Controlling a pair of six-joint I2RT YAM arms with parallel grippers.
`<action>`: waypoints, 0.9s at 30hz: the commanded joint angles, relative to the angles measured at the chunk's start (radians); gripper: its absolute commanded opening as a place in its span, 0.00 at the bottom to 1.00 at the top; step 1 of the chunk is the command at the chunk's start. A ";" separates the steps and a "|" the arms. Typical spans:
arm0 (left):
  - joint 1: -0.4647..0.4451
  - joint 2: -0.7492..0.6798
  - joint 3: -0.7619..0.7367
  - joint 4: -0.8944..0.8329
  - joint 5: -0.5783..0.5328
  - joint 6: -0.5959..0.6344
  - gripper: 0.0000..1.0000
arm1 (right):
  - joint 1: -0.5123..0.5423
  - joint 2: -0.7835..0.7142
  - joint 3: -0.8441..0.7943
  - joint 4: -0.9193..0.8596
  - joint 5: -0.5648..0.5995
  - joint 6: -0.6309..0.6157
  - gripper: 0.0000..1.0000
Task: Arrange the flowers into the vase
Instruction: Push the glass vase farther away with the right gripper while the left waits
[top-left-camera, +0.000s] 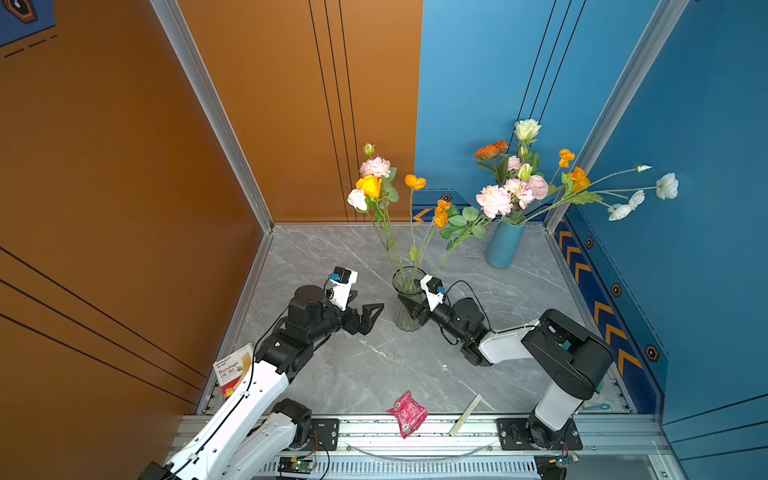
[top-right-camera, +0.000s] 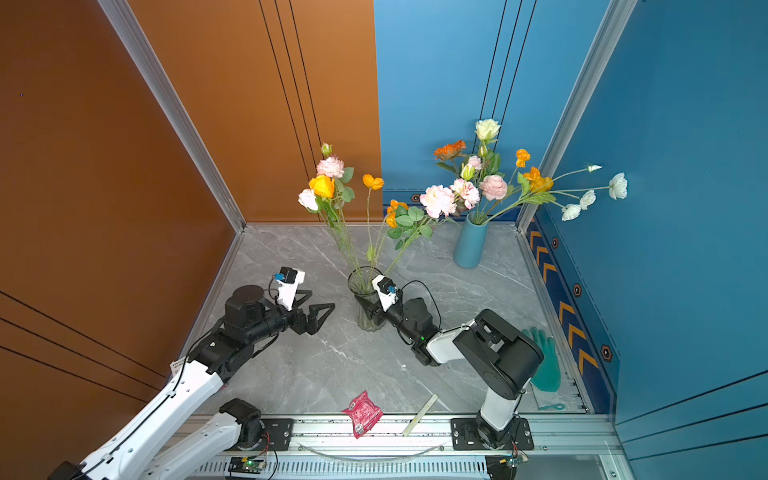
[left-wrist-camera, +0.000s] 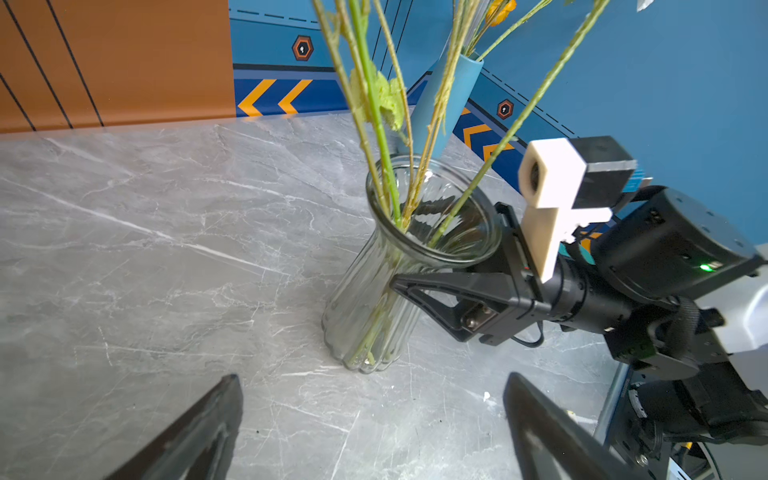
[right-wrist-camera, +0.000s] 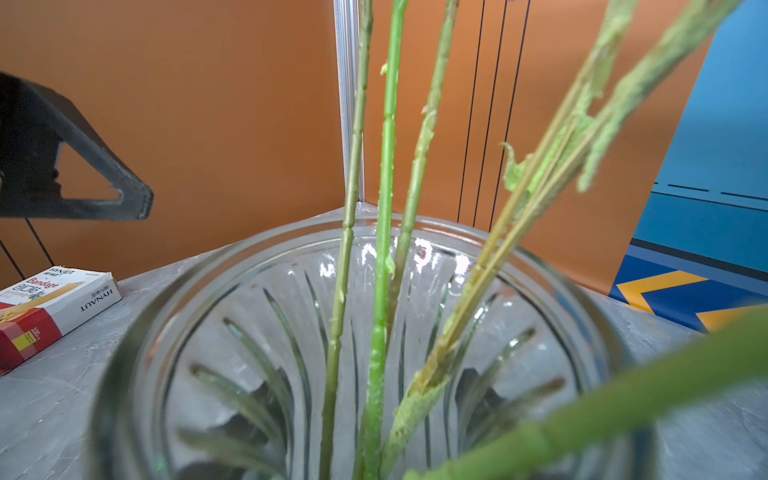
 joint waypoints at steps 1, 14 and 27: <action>0.003 0.034 0.096 -0.067 0.066 0.076 0.98 | -0.050 0.014 0.100 0.152 -0.049 0.000 0.59; 0.094 0.264 0.251 0.080 0.260 0.127 0.98 | -0.231 0.324 0.714 0.026 -0.163 0.033 0.50; 0.146 0.255 0.209 0.120 0.293 0.104 0.98 | -0.281 0.629 1.192 -0.328 -0.186 -0.043 0.49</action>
